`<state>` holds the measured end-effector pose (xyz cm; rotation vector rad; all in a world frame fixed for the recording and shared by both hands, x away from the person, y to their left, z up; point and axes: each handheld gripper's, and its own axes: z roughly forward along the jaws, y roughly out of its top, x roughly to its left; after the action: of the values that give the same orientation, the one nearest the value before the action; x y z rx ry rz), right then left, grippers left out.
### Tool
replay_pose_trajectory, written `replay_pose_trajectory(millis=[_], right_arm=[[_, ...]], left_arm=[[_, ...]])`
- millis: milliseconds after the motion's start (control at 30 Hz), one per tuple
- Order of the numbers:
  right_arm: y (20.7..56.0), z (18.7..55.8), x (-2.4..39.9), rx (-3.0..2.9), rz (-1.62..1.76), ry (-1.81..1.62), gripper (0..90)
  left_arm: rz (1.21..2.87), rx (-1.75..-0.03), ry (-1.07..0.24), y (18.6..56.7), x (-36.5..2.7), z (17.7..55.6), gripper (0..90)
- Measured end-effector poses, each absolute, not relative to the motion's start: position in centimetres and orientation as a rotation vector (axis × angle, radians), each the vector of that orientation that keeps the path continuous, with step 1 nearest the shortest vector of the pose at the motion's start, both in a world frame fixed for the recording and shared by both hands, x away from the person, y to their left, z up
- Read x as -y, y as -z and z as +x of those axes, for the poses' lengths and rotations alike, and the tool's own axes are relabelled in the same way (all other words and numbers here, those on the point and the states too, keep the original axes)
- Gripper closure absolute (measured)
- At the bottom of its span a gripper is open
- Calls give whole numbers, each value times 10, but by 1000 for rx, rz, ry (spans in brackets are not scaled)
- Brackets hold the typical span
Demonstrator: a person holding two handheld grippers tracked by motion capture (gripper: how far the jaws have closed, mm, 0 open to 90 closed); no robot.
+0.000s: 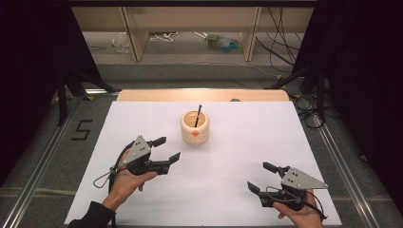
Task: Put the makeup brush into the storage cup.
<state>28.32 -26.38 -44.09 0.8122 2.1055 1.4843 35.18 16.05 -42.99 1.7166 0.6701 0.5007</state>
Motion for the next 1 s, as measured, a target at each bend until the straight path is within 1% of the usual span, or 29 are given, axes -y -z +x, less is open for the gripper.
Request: replay_pose_trajectory(millis=[633, 1000], right_arm=[[441, 283, 263, -2092, 805, -1492, 172], [439, 282, 263, -2105, 808, -1477, 171]], left_arm=[[1726, -613, -518, 435, -169, 334, 235], [1731, -624, -524, 437, -175, 323, 231]])
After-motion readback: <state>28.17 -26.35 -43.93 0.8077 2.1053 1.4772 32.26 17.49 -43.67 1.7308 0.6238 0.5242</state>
